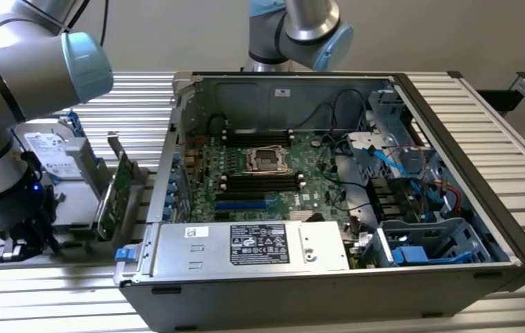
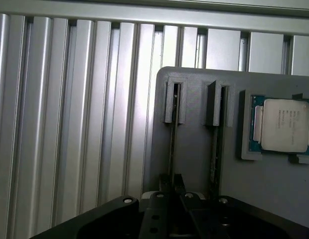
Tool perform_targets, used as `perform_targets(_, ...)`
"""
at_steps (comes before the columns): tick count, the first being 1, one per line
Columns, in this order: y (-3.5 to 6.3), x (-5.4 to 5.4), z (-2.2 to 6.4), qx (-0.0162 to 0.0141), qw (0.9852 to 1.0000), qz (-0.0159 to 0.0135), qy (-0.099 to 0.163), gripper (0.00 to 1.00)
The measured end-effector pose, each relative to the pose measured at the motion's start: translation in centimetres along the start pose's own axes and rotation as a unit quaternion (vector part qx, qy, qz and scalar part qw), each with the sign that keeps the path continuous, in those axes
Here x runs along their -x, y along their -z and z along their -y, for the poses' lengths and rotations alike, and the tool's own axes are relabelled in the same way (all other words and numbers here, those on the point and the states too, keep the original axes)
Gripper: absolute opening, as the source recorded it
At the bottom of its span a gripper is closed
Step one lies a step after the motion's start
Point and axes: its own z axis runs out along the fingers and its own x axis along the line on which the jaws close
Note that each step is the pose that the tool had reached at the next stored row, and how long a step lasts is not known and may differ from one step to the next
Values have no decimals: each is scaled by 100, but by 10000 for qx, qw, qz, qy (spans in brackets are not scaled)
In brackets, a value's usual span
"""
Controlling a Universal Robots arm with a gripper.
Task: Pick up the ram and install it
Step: 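Pick up the ram and move it above insertion slot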
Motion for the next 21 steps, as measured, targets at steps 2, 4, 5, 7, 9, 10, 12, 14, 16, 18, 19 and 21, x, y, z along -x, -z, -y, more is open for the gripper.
perform_targets(2, 0, 0, 0, 0, 10000, 0, 0, 14)
perform_targets(4, 0, 0, 0, 0, 10000, 0, 0, 14)
perform_targets(5, 0, 0, 0, 0, 10000, 0, 0, 14)
perform_targets(7, 0, 0, 0, 0, 10000, 0, 0, 14)
perform_targets(9, 0, 0, 0, 0, 10000, 0, 0, 14)
perform_targets(10, 0, 0, 0, 0, 10000, 0, 0, 14)
perform_targets(12, 12, 0, -2, 0, 10000, 0, 0, 14)
perform_targets(14, 51, 0, -5, 0, 10000, 0, 0, 14)
perform_targets(16, 95, 0, -8, 0, 10000, 0, 0, 14)
perform_targets(18, 157, -1, -14, 0, 10000, 0, 0, 14)
perform_targets(19, 197, 0, -17, 0, 10000, 0, 0, 14)
perform_targets(21, 279, -1, -24, 0, 10000, -1, 0, 14)
